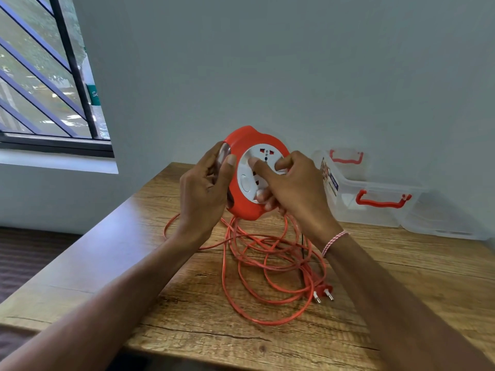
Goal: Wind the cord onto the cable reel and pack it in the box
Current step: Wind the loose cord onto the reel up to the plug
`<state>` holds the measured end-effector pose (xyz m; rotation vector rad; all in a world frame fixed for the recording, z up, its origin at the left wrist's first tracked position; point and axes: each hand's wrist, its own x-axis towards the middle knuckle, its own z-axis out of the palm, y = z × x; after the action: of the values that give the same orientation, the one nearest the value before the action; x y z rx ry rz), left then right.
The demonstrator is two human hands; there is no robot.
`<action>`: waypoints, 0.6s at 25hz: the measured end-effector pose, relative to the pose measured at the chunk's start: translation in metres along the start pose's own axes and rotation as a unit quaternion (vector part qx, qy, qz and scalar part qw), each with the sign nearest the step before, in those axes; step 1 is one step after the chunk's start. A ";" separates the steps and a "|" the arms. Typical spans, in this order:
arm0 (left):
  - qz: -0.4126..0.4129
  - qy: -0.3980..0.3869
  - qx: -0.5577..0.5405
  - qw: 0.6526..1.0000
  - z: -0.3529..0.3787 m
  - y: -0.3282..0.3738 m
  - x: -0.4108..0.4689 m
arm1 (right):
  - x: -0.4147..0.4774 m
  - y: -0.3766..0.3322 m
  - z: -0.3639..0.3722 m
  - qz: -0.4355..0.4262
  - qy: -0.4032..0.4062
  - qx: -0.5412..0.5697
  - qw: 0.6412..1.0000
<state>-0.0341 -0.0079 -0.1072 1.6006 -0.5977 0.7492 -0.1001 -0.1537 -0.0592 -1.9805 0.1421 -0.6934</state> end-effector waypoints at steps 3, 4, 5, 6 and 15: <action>-0.021 0.010 -0.001 1.000 -0.002 -0.001 0.001 | 0.007 0.010 -0.012 -0.212 0.065 -0.241 0.945; -0.027 0.014 -0.002 1.000 -0.003 -0.002 0.002 | 0.009 0.010 -0.017 -0.280 0.057 -0.285 0.915; -0.031 0.018 -0.005 0.999 -0.004 -0.003 0.003 | 0.012 0.012 -0.022 -0.326 0.025 -0.317 0.891; -0.034 0.020 -0.012 0.999 -0.005 -0.003 0.004 | 0.013 0.012 -0.025 -0.351 -0.008 -0.347 0.869; -0.044 0.005 -0.039 0.998 -0.006 -0.004 0.005 | 0.013 0.017 -0.021 -0.428 0.034 -0.412 0.804</action>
<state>-0.0290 -0.0015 -0.1059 1.5408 -0.5391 0.6619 -0.0978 -0.1835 -0.0611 -2.8705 -0.5488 -1.4603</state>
